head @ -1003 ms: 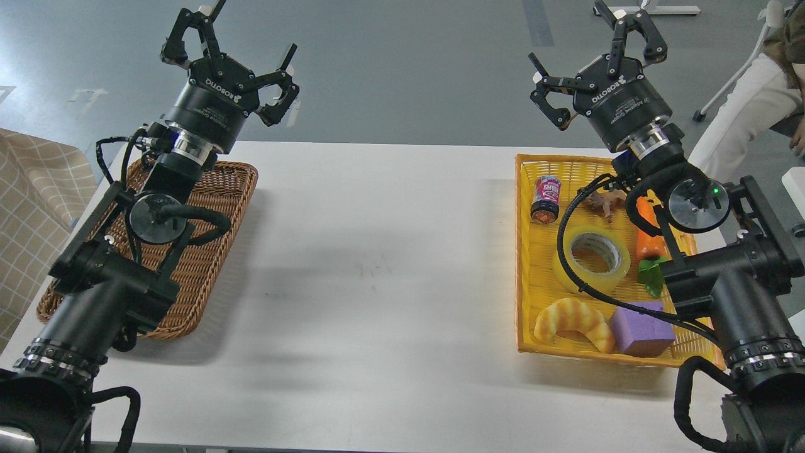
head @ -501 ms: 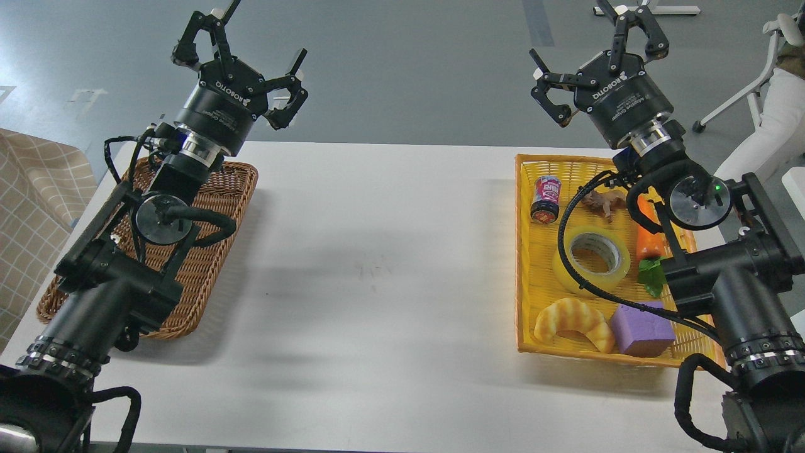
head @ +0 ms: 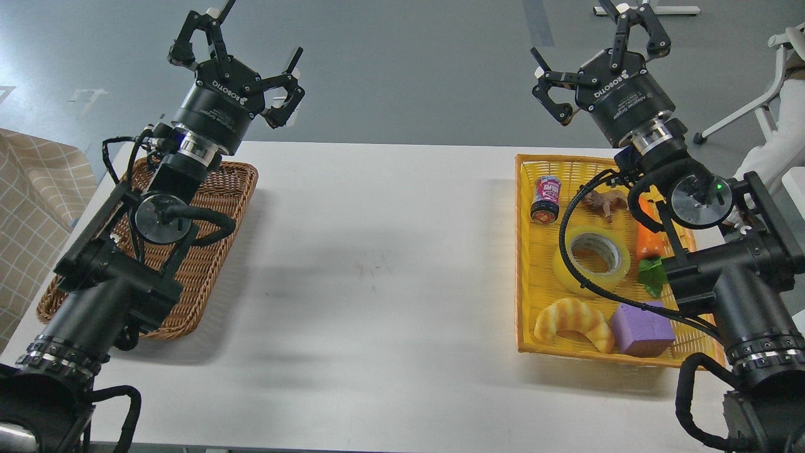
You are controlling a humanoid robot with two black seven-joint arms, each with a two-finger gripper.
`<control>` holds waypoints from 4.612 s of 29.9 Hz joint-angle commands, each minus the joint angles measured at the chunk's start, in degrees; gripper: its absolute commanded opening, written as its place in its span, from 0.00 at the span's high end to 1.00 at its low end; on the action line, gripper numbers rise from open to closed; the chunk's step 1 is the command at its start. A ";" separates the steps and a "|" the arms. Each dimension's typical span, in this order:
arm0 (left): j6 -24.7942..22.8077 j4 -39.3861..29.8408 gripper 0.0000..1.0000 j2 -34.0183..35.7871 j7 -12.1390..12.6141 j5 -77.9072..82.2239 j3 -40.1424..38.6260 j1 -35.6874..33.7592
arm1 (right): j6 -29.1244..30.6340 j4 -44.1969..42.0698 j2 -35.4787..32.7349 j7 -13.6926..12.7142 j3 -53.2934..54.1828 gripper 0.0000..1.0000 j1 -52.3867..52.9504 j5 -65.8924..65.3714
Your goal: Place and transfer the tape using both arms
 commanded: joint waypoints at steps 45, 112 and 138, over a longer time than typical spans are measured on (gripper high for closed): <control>0.00 0.00 0.02 0.26 -0.01 0.09 0.09 -0.27 | 0.00 16.67 -27.24 0.25 -18.01 0.00 2.46 -21.53; 0.00 -0.79 0.02 0.26 0.17 0.09 0.09 -0.27 | 0.00 32.07 -46.59 5.53 -37.88 0.02 -12.74 -84.55; 0.00 -0.88 0.02 0.70 -0.01 0.00 -0.09 -0.27 | 0.00 25.03 -38.41 5.53 -38.15 0.40 -12.13 -88.59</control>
